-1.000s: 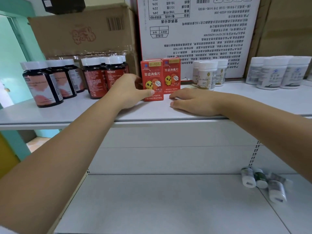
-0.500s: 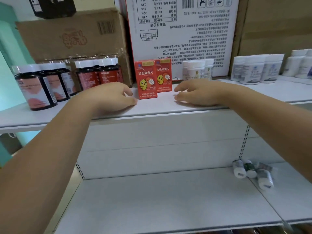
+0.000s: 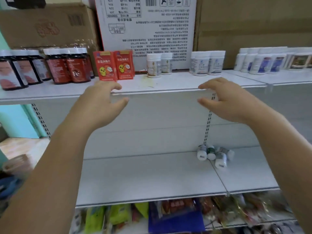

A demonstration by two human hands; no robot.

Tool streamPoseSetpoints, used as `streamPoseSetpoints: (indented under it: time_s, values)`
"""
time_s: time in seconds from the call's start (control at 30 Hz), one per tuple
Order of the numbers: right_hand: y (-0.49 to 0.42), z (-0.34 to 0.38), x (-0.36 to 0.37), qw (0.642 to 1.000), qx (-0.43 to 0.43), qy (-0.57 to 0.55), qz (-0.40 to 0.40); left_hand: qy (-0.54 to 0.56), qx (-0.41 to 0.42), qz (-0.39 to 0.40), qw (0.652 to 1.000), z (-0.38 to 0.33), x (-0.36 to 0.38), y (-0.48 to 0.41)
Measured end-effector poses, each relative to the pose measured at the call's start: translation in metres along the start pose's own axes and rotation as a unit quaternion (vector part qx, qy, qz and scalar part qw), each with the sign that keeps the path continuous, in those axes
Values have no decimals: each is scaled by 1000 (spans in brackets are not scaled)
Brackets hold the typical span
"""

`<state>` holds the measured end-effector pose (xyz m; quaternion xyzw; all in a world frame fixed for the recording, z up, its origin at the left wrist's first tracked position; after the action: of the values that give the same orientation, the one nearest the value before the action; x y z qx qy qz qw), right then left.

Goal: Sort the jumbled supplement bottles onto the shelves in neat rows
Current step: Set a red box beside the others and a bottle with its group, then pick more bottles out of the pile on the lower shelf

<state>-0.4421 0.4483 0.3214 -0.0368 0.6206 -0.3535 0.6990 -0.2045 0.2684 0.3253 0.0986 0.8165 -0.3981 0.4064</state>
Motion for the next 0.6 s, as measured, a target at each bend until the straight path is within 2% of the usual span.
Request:
streamPoseSetpoints:
  time_s: [0.1,0.3,0.6]
  values:
    - [52,-38,-2,1000,18,-4,9,29,-21,-10,999,-29,25,40]
    - [146,-118,29,991,109,-64,50,96,-85,60,990,-66,118,106]
    - [206,-218,115,937,281,-197,57,156,-160,179,958,-87,268,137]
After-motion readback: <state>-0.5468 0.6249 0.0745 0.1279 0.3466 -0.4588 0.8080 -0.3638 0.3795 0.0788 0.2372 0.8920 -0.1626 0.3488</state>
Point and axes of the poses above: each hand's wrist, its own y-axis away from the middle knuckle, its own x-axis out of the palm, z = x × y, the point moved 5 cm from there along -y, towards the middle knuckle, and after that the axes turned 6 degrees about -z, right-handed, at the moved point
